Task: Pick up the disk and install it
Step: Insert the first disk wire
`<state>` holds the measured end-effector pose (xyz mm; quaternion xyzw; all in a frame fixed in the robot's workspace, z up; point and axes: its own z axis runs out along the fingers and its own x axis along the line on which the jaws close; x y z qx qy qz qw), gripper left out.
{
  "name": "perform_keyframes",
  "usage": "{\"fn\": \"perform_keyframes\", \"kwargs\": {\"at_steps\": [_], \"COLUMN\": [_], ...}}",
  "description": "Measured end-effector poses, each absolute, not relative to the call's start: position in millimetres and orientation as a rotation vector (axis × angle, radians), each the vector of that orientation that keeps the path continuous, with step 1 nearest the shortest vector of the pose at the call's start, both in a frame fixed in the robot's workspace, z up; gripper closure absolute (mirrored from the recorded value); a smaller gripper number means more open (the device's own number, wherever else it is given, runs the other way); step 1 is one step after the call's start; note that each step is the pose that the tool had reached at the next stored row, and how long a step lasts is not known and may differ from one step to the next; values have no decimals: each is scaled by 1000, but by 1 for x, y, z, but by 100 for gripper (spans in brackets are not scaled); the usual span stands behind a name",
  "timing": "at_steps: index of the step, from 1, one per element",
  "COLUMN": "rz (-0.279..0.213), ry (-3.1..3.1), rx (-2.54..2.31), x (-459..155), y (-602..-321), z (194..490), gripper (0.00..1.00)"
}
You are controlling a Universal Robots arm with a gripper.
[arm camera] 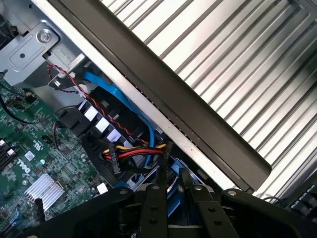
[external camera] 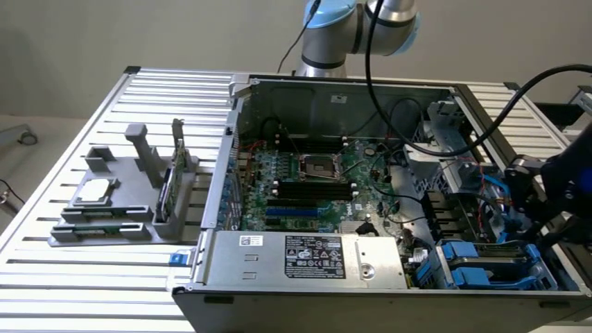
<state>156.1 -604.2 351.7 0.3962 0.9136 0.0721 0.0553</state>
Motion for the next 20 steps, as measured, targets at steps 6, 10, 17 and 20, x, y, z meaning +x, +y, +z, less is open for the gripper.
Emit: {"fn": "perform_keyframes", "kwargs": {"at_steps": [6, 10, 17, 20], "rz": [210, 203, 193, 190], "ry": [2762, 2751, 2725, 2713], "rx": [1253, 1294, 1373, 1408], "x": [155, 155, 155, 155], "y": [-603, -603, -603, -602], "z": [350, 348, 345, 344], "gripper": [76, 76, 76, 76]}}
